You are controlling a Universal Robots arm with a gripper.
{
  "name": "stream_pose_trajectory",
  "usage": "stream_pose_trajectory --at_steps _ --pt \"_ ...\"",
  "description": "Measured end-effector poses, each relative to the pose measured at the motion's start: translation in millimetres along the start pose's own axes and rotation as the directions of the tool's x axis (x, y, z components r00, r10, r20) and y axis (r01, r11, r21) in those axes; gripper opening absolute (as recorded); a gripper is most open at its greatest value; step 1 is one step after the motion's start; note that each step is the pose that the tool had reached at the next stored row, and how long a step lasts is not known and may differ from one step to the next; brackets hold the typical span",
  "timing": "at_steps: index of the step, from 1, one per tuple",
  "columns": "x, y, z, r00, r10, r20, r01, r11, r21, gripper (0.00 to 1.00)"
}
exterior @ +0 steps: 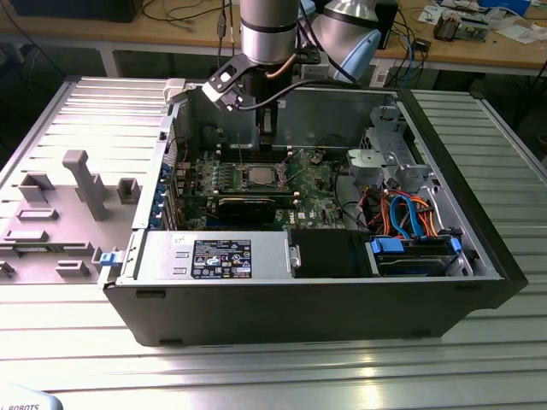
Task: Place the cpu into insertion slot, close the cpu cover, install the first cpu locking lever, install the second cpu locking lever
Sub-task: 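Close the cpu cover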
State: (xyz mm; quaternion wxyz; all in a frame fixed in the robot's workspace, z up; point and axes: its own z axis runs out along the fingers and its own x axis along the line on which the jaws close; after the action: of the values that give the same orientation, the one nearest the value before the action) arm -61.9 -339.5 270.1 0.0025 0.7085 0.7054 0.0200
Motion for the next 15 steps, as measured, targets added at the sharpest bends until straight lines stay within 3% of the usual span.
stream_pose_trajectory --at_steps 10,15 --pt "0.2 0.3 -9.4 1.0 0.0 -0.0001 0.0 1.0 -0.0001 0.11" --pt "0.2 0.4 -9.8 1.0 0.0 0.0 0.0 1.0 -0.0001 0.11"
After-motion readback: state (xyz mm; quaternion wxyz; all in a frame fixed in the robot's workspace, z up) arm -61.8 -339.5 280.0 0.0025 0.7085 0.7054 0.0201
